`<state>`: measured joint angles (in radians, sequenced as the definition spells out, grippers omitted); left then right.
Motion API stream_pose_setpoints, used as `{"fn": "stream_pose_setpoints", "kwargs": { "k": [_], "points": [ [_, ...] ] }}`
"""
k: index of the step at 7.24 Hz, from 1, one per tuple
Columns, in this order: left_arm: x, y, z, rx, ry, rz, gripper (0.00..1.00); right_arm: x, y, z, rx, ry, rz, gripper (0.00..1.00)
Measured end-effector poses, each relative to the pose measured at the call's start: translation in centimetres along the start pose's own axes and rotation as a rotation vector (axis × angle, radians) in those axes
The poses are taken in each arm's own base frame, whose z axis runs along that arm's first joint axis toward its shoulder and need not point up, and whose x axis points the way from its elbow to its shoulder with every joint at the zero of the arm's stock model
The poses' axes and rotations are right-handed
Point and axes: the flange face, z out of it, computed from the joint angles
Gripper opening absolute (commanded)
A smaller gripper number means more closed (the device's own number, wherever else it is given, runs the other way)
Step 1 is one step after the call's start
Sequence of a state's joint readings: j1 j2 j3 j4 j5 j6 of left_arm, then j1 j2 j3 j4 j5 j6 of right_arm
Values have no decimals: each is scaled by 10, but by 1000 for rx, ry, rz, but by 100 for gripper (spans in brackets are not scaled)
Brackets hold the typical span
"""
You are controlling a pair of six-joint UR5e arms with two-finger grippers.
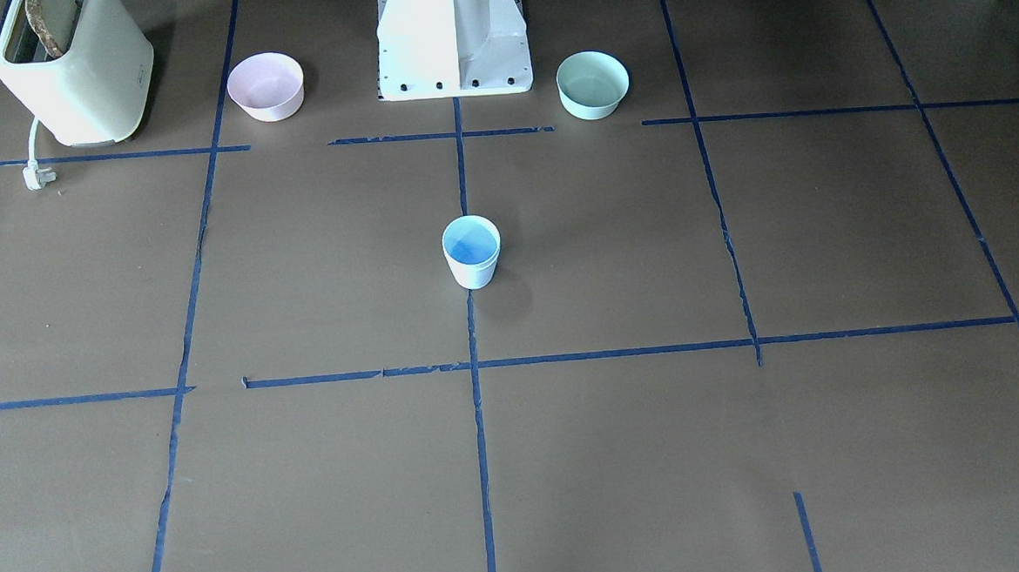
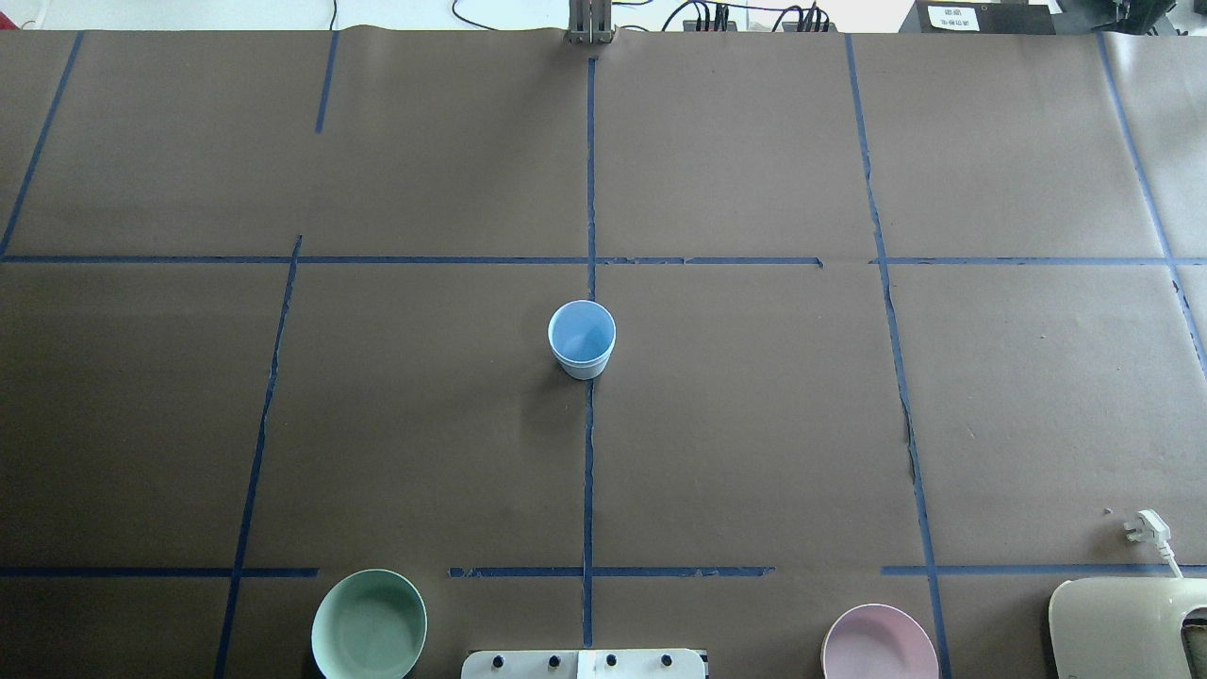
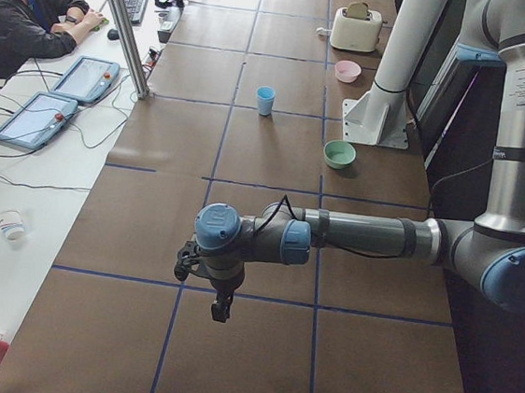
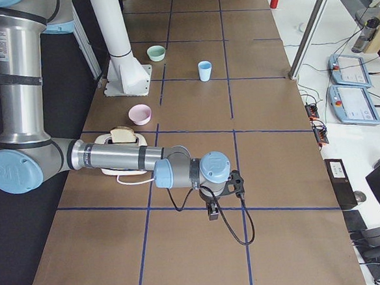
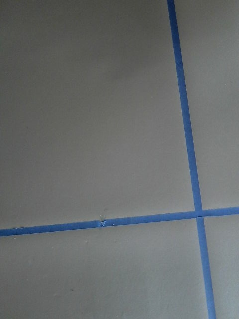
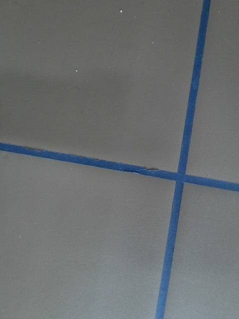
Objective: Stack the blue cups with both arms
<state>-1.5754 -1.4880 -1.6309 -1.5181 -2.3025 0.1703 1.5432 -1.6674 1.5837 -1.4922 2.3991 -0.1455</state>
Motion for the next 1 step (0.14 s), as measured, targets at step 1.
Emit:
{"fn": "stream_pose_setpoints", "kwargs": {
  "k": [1],
  "points": [
    [0,0,0,0,0,0,100,0,0,0,0,0,0,100]
  ]
}}
